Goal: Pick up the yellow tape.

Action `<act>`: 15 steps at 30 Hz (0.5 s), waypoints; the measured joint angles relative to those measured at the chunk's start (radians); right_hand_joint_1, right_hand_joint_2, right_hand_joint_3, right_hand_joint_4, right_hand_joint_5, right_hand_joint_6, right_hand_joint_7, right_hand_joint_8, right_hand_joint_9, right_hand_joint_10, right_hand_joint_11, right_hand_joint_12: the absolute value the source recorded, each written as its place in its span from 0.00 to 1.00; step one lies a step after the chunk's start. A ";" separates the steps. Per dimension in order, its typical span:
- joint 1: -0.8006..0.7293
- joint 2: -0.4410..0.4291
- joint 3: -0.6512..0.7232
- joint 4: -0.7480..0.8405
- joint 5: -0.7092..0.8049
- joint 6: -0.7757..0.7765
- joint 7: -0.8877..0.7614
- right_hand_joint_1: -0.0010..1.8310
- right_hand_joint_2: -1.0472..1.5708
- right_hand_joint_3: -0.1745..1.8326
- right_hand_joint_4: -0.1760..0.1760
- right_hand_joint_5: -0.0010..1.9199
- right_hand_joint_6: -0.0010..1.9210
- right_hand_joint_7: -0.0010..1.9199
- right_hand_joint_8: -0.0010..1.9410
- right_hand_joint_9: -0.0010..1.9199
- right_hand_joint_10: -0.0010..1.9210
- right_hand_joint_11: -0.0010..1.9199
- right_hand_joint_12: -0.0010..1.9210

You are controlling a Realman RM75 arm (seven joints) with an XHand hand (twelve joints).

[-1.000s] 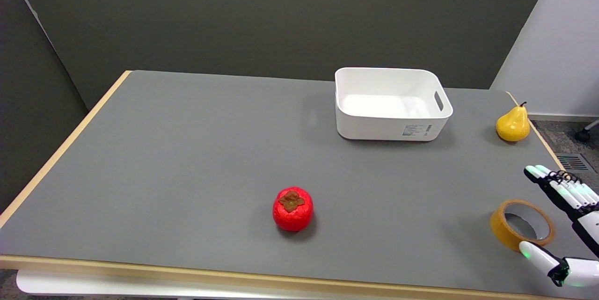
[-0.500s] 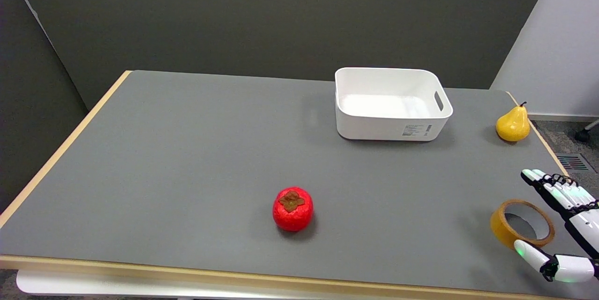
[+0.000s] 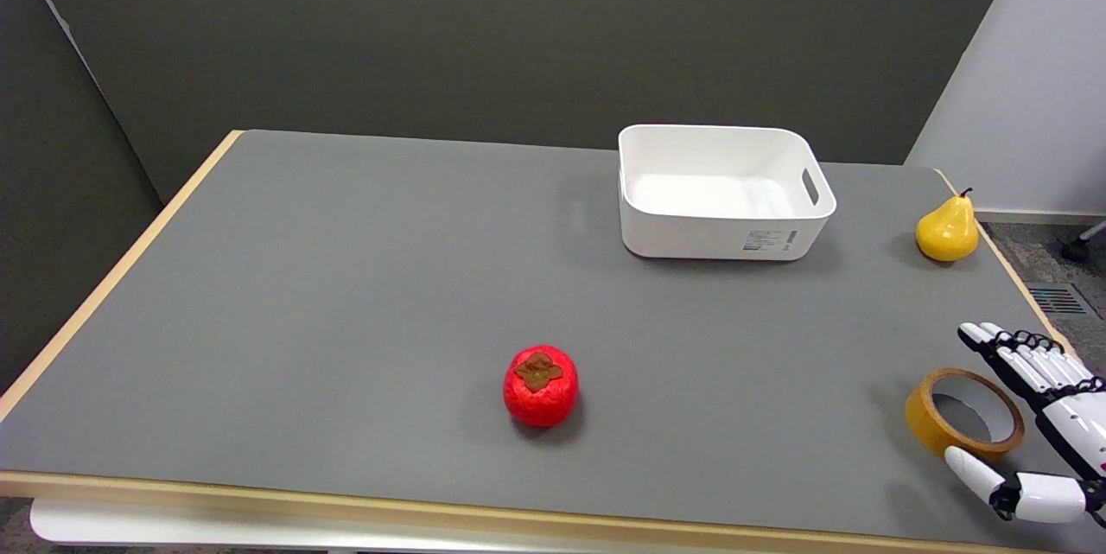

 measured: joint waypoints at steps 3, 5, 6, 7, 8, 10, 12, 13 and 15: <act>0.006 -0.001 -0.004 -0.005 -0.003 -0.006 -0.001 0.14 0.58 0.54 0.69 0.00 0.08 0.01 0.09 0.01 0.27 0.01 0.55; 0.010 -0.002 -0.007 -0.008 -0.005 -0.012 -0.002 0.14 0.58 0.54 0.69 0.00 0.08 0.01 0.10 0.01 0.27 0.01 0.56; 0.012 -0.002 -0.008 -0.010 -0.006 -0.016 -0.003 0.14 0.58 0.54 0.69 0.00 0.08 0.01 0.10 0.01 0.27 0.01 0.56; 0.014 -0.003 -0.009 -0.012 -0.007 -0.019 -0.003 0.14 0.58 0.54 0.69 0.00 0.08 0.02 0.10 0.01 0.27 0.01 0.56; 0.016 -0.003 -0.011 -0.014 -0.008 -0.021 -0.004 0.14 0.58 0.54 0.70 0.00 0.08 0.02 0.11 0.01 0.27 0.01 0.56; 0.021 -0.005 -0.014 -0.019 -0.009 -0.026 -0.004 0.14 0.58 0.54 0.70 0.00 0.09 0.02 0.11 0.01 0.28 0.01 0.57; 0.026 -0.006 -0.016 -0.024 -0.011 -0.030 -0.004 0.14 0.58 0.54 0.70 0.00 0.09 0.02 0.11 0.02 0.28 0.02 0.57; 0.029 -0.007 -0.017 -0.028 -0.014 -0.032 -0.005 0.14 0.58 0.54 0.70 0.00 0.09 0.02 0.11 0.02 0.28 0.02 0.57; 0.034 -0.008 -0.019 -0.033 -0.018 -0.035 -0.004 0.14 0.58 0.54 0.70 0.00 0.09 0.02 0.11 0.02 0.28 0.02 0.57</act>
